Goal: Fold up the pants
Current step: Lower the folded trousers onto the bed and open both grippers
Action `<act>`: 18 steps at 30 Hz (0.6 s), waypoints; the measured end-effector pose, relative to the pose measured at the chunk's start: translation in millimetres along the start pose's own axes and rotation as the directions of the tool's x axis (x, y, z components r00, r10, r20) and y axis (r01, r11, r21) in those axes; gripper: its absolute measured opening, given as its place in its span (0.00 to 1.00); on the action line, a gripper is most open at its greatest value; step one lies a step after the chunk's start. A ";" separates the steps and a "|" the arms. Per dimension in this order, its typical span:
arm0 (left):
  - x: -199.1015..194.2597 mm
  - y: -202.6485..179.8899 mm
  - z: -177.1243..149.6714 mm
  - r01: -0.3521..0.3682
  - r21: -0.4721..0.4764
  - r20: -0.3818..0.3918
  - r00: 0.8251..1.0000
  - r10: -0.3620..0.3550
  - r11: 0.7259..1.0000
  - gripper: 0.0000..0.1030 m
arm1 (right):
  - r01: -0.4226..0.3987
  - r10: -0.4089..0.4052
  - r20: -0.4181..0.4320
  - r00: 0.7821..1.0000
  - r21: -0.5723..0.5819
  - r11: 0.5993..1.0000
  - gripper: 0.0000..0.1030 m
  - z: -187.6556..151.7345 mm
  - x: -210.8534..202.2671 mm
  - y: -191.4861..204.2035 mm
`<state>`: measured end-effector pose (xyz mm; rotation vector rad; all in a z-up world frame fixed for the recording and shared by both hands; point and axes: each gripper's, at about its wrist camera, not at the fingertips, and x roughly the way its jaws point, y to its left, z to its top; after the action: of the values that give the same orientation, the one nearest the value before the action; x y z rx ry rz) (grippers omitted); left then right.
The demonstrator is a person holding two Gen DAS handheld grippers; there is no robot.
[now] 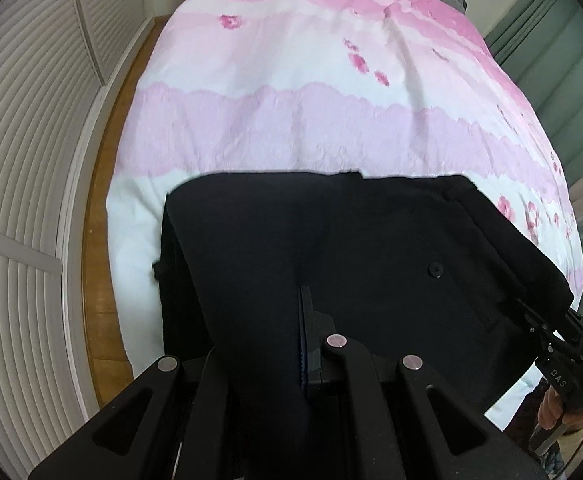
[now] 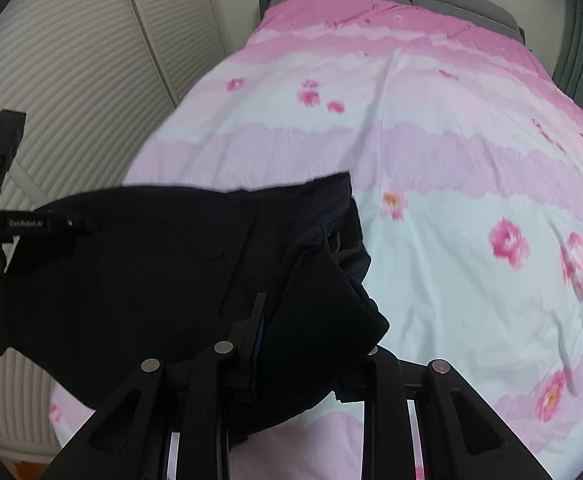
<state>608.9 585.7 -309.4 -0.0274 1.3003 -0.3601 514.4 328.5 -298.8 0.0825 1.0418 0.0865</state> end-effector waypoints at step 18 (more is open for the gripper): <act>8.5 -3.4 -61.9 -0.160 0.010 -0.056 0.986 0.160 0.987 0.32 | -0.008 0.021 -0.152 0.988 0.088 0.996 0.45 -66.2 22.0 -14.8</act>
<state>551.5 591.3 -333.6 0.0922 1.3480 -0.2287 468.7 318.0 -352.5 0.1647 1.1979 0.0610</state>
